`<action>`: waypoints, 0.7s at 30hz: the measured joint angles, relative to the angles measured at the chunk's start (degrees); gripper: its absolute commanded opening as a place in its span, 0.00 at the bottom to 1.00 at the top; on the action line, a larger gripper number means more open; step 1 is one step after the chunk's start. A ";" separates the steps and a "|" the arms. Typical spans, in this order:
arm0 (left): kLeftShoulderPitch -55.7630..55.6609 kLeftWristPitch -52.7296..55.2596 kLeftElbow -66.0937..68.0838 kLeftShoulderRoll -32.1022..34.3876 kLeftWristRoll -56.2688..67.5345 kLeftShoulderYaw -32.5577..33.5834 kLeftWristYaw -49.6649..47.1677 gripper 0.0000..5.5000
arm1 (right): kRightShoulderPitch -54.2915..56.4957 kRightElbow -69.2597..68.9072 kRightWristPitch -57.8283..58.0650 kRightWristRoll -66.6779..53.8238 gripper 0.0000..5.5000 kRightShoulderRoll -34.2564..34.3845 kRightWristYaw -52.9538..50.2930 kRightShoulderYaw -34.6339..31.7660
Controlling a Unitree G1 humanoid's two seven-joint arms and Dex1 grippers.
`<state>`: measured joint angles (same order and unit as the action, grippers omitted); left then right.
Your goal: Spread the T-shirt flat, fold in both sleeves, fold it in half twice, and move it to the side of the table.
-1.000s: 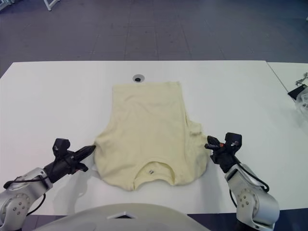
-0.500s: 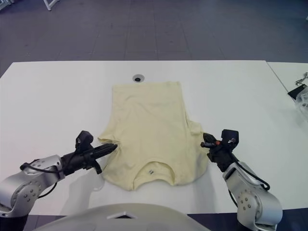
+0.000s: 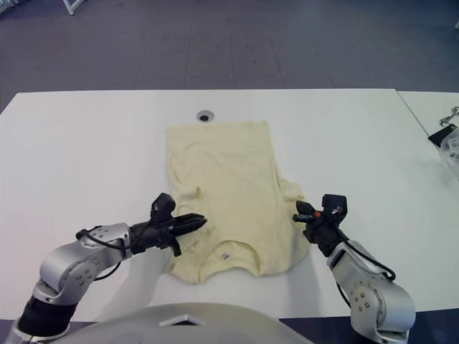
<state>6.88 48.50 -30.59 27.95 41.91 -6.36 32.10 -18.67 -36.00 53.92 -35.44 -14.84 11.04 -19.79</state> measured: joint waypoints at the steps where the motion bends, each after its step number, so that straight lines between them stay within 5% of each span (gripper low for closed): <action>1: -0.17 0.31 -0.66 -0.36 2.57 2.32 0.18 0.25 | -0.06 -0.03 0.03 -0.04 0.00 -0.21 0.07 0.01; 6: -3.11 0.08 -1.92 0.48 9.63 11.41 -0.47 0.39 | -0.77 -2.09 1.20 -1.57 0.00 -0.87 0.51 0.40; 12: 8.98 -16.03 0.40 16.16 -14.57 -0.05 9.65 0.56 | -0.67 -6.56 3.95 -5.17 0.00 -2.28 1.03 1.27; 21: 12.86 -32.57 5.20 18.34 -27.24 -5.86 13.58 0.83 | 3.39 -11.30 9.16 -11.82 0.00 -3.28 -1.30 3.62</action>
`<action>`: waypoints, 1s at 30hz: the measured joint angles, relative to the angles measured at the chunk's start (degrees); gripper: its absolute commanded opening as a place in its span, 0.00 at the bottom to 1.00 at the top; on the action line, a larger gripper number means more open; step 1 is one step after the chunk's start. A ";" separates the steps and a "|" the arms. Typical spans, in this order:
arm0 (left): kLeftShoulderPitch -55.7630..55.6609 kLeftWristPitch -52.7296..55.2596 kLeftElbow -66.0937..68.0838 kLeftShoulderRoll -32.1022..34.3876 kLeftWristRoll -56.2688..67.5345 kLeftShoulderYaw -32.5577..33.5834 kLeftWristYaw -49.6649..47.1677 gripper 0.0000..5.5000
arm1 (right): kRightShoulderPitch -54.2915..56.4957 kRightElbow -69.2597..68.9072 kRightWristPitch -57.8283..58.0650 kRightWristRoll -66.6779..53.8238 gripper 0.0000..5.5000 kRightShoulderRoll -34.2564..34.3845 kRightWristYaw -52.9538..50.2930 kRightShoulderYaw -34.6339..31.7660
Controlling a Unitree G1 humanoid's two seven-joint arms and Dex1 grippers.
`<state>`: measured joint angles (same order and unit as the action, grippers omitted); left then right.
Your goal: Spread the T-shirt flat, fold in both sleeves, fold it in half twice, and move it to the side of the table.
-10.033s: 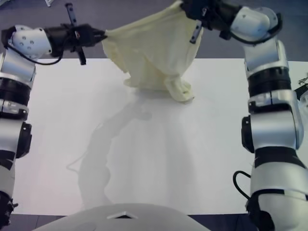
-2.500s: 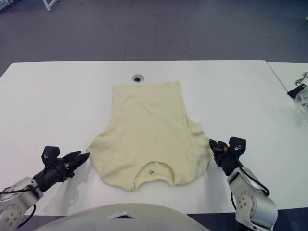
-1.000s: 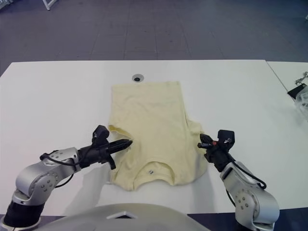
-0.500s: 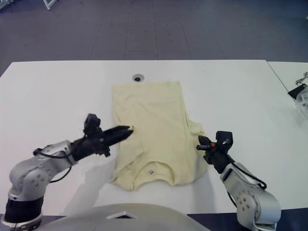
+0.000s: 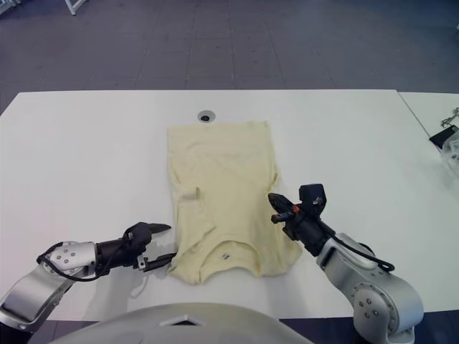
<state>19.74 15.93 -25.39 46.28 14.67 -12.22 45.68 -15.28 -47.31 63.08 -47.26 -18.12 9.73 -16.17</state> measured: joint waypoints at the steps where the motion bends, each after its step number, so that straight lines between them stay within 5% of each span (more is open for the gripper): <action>1: -0.11 -0.75 0.55 -0.01 -0.67 0.04 -0.21 0.86 | 0.64 0.10 0.26 -0.02 0.00 -0.03 -0.35 0.86; 5: -1.47 -2.72 3.57 0.01 -1.28 3.08 -0.75 0.97 | 3.77 1.54 1.44 -0.45 0.00 -0.01 -0.87 4.09; 9: -2.37 -1.56 5.16 1.66 -0.66 7.77 0.27 0.98 | 4.94 5.15 2.70 -2.45 0.00 2.36 -2.49 4.68; 22: -6.43 3.21 2.83 -0.25 3.76 8.64 3.28 0.98 | 7.74 4.57 5.84 -10.17 0.37 2.29 -2.09 7.29; 27: -8.55 4.55 3.01 -1.16 6.33 10.76 3.44 0.98 | 7.64 1.72 3.69 -6.11 0.52 -11.49 -0.18 0.12; 30: -9.53 3.91 4.63 -2.70 5.16 10.29 2.79 0.98 | -2.23 2.78 -1.83 2.14 0.60 -21.61 7.89 0.39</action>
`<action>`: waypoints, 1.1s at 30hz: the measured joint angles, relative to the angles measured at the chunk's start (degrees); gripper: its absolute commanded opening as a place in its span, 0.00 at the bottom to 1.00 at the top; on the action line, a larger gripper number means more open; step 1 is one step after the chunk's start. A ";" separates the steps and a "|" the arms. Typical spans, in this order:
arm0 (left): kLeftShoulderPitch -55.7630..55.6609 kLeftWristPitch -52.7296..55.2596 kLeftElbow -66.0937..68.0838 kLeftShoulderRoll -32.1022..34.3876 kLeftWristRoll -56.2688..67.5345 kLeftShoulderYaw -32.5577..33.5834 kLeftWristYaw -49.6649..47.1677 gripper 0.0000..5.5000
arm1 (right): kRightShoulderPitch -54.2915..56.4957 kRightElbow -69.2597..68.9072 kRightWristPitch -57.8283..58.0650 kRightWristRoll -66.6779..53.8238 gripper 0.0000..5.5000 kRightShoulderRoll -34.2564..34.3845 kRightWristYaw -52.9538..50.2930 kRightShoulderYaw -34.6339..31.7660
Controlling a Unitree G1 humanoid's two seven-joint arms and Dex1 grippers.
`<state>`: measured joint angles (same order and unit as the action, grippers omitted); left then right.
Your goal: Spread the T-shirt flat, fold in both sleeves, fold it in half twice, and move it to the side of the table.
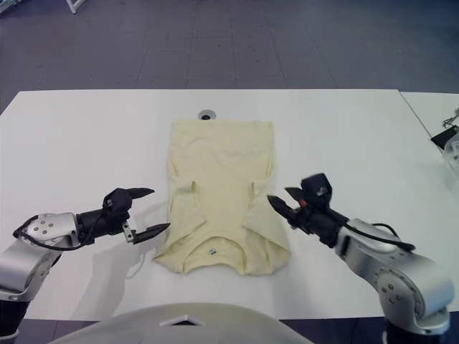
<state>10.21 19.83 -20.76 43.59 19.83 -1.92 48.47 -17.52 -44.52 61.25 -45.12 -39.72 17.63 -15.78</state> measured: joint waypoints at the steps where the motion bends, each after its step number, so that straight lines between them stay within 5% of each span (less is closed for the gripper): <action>1: -0.17 -0.30 0.27 -0.33 -0.52 -0.52 -0.31 0.98 | -2.51 0.78 -1.57 2.04 0.62 -1.53 1.81 0.71; 13: 0.87 -17.32 7.00 0.63 -15.04 -8.29 -1.57 0.98 | -10.81 8.29 -23.26 25.21 0.97 -6.73 8.04 13.63; 24: 1.72 -14.89 7.02 1.10 -14.06 -5.98 -2.60 0.98 | -12.71 6.46 -19.47 21.25 0.98 -3.02 9.50 10.13; 30: 1.41 -6.50 0.41 -0.96 -2.80 2.59 -3.23 0.98 | -9.38 1.54 -17.81 15.97 0.98 -1.57 10.37 1.69; 33: 2.14 -6.12 -1.38 -1.51 0.02 7.46 -3.92 0.98 | -13.13 0.37 -27.93 26.65 0.98 -6.17 12.04 1.76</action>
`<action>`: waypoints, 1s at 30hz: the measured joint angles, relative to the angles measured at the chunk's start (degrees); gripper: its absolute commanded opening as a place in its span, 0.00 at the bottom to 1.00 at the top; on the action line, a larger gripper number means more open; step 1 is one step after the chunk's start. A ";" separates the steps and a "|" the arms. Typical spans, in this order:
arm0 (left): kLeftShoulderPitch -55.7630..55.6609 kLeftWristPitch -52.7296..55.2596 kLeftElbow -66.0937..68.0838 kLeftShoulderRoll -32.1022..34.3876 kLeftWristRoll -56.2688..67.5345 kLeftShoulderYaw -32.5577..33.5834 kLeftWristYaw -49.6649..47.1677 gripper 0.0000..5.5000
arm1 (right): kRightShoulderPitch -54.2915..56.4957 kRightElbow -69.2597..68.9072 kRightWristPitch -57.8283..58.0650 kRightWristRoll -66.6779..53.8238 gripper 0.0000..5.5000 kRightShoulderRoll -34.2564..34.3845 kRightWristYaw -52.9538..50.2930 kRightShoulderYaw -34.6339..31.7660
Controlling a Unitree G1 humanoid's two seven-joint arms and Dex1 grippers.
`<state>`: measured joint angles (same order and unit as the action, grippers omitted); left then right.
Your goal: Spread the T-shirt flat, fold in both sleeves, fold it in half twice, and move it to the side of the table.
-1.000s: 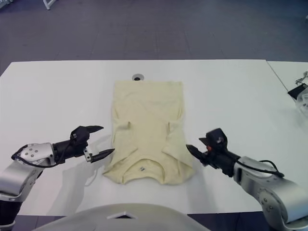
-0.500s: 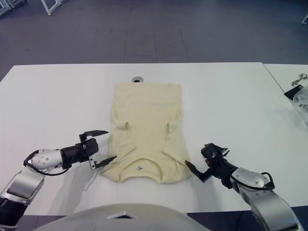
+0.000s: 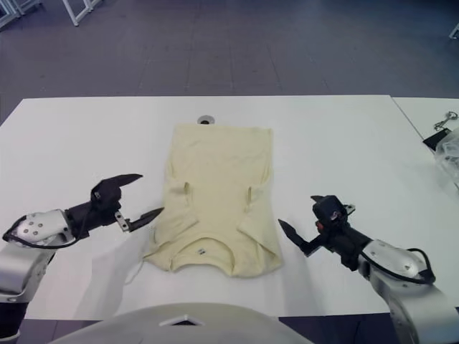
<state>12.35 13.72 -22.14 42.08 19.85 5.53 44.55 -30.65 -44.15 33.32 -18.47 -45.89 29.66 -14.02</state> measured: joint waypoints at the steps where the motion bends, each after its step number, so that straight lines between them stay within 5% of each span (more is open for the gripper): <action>1: 1.04 -3.13 0.70 0.27 -1.27 0.76 0.40 0.98 | -2.62 0.23 -4.82 4.37 0.98 -1.29 0.78 0.42; 9: 7.37 -40.49 17.17 5.52 -13.09 1.48 6.45 0.98 | -17.21 5.89 -30.67 19.89 0.98 -2.58 5.57 1.94; 15: 4.94 -66.31 29.51 9.99 -19.85 -2.64 10.28 0.98 | -14.68 14.02 -46.47 30.99 0.98 -4.16 4.63 8.14; 22: 1.68 -77.31 36.85 10.58 -25.49 -6.51 6.68 0.98 | -11.08 17.85 -54.05 37.56 0.98 -1.09 -1.63 13.46; 26: -1.30 -83.05 39.88 8.68 -31.67 -6.97 0.93 0.98 | -10.60 20.04 -57.52 42.60 0.85 0.72 -7.89 15.82; 30: -1.57 -86.13 40.28 7.85 -35.83 -7.01 -3.85 0.98 | -10.78 22.83 -61.46 47.66 0.92 1.27 -16.07 17.49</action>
<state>10.78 -72.41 18.15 49.93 -15.97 -1.48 40.70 -41.43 -21.32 -28.13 29.18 -44.62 13.60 3.47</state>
